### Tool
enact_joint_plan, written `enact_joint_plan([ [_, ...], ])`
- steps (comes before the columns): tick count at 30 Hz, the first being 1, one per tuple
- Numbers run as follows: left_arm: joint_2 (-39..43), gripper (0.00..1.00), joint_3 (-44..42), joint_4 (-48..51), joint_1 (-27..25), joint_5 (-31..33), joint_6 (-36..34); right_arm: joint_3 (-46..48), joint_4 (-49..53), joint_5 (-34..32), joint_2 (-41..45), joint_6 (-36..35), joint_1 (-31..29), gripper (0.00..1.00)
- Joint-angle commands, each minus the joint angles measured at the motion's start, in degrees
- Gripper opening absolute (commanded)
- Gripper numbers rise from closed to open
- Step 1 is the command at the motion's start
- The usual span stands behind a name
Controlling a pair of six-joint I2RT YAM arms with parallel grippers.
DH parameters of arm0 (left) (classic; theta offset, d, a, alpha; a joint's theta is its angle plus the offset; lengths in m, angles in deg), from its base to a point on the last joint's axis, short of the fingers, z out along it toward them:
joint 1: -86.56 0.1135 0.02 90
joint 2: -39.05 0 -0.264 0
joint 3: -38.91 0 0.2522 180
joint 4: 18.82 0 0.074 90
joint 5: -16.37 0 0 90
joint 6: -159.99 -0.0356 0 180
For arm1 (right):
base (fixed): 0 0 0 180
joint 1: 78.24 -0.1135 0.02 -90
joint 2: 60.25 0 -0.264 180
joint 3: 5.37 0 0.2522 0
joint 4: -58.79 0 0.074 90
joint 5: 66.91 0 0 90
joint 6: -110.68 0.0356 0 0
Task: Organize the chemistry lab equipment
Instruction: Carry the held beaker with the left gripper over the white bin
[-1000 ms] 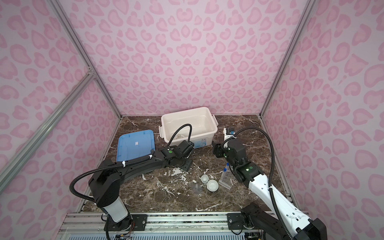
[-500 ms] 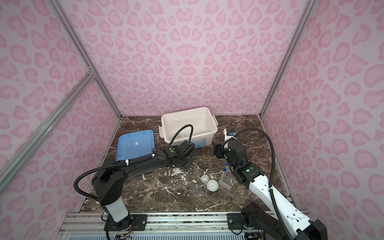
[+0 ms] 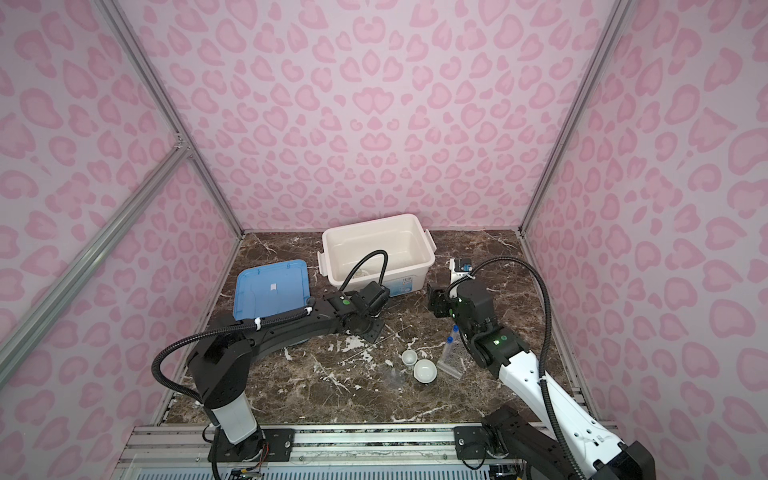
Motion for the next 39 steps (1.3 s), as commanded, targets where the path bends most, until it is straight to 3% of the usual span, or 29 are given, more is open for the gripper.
enact_joint_plan([
  [1,-0.3,0.45,0.8,0.6,0.0,1.0,-0.5,0.4,-0.3,-0.5,0.1,0.1,0.1,0.75],
  [17,-0.8,0.37,1.2,1.1,0.1,1.2,-0.8,0.9,-0.2,-0.7,0.5,0.2,0.3,0.75],
  [18,-0.7,0.32,1.3,1.0,0.1,1.3,-0.9,0.9,-0.2,-0.7,0.5,0.2,0.3,0.75],
  [21,-0.3,0.31,1.4,1.1,0.1,1.7,-1.0,0.8,-0.1,-0.7,0.5,0.0,0.3,0.75],
  [39,2.3,0.29,4.8,3.5,0.1,2.6,-2.3,0.0,-0.1,-0.4,-0.3,-0.3,0.4,0.75],
])
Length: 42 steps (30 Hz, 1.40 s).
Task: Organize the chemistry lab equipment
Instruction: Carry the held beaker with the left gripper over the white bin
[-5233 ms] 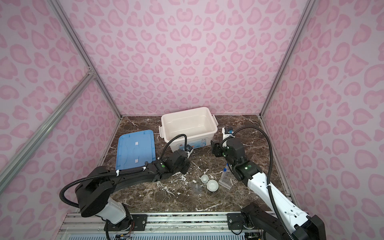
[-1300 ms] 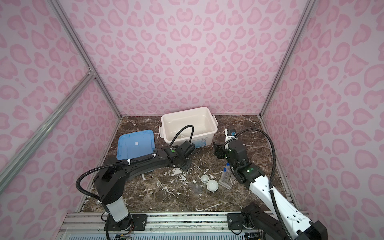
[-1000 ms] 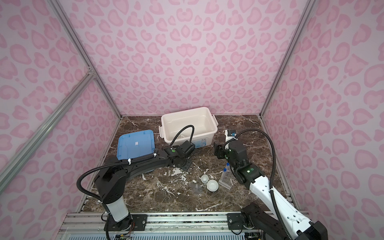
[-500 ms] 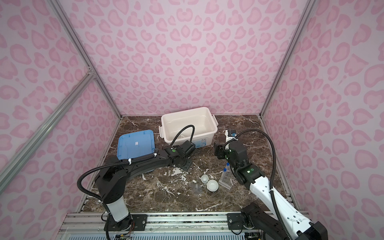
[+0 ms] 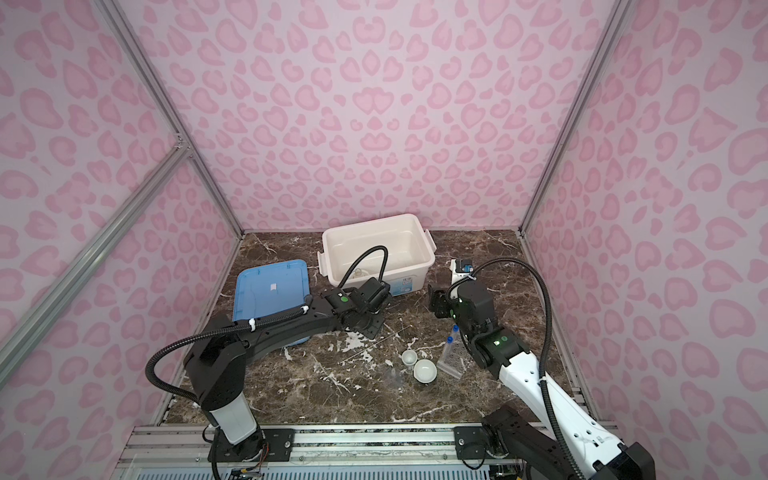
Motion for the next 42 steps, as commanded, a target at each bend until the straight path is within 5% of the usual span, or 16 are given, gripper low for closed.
enact_joint_plan([
  [1,1.4,0.30,2.1,1.2,0.1,0.9,-1.1,-0.3,-0.2,-0.1,-0.4,-0.3,0.0,0.75],
  [20,8.5,0.29,10.4,6.7,2.2,0.4,-6.6,-1.6,-0.9,0.6,-2.1,-0.7,0.1,0.75],
  [42,8.0,0.29,21.4,1.9,16.2,-3.7,-11.3,-4.9,-3.0,2.4,-7.5,-1.2,0.1,0.75],
])
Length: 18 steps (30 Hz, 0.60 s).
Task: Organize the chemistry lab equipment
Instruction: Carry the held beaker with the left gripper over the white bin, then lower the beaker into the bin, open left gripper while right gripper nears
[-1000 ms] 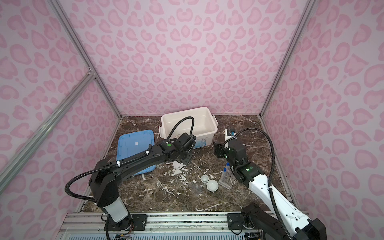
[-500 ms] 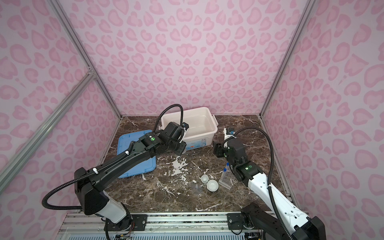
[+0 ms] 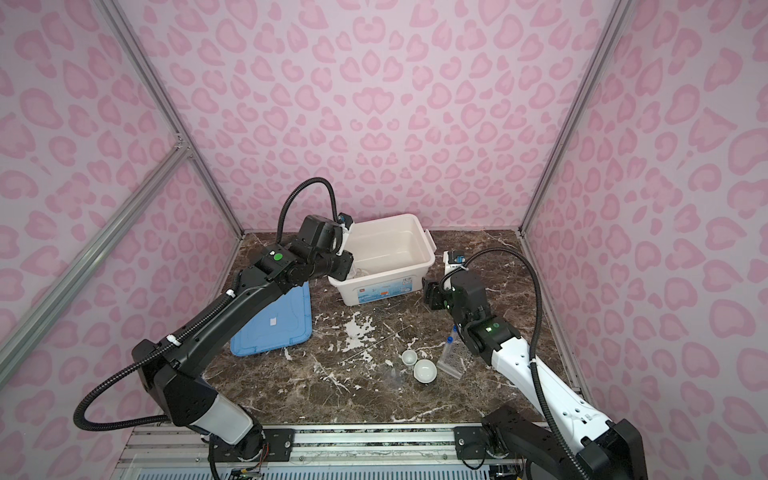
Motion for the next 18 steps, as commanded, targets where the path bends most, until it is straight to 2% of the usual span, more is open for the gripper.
enact_joint_plan([
  [1,-1.9,0.29,2.2,-3.1,1.8,-2.4,-1.3,-0.5,-1.8,1.0,-1.0,-0.5,0.0,0.75],
  [12,-17.0,0.27,12.9,-5.0,7.3,-2.3,-4.7,-3.1,-2.8,2.0,-5.6,-1.2,0.1,0.75],
  [18,-22.7,0.27,17.1,-7.9,8.9,-2.7,-6.6,-5.0,-3.4,2.7,-8.1,-1.2,0.1,0.75],
])
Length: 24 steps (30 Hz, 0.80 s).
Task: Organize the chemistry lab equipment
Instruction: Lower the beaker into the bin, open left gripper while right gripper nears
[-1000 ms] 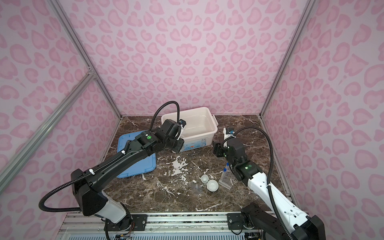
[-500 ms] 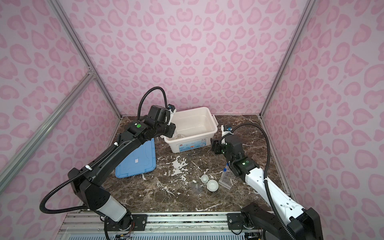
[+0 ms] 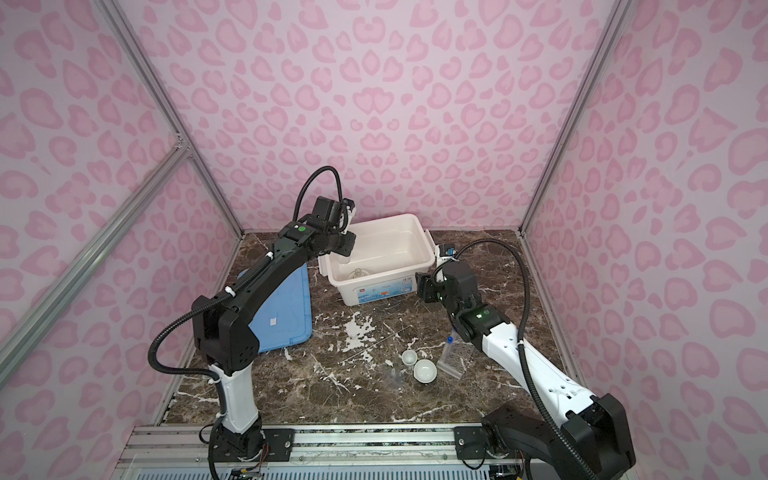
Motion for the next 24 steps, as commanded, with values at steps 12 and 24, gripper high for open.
enact_joint_plan([
  [12,-9.7,0.25,4.5,-12.6,2.3,-3.3,-1.8,-3.9,-2.9,1.9,-6.5,0.1,0.0,0.74],
  [24,-12.3,0.23,1.0,-15.4,2.7,-4.7,0.4,-5.7,-2.6,2.3,-9.3,0.0,0.1,0.74],
])
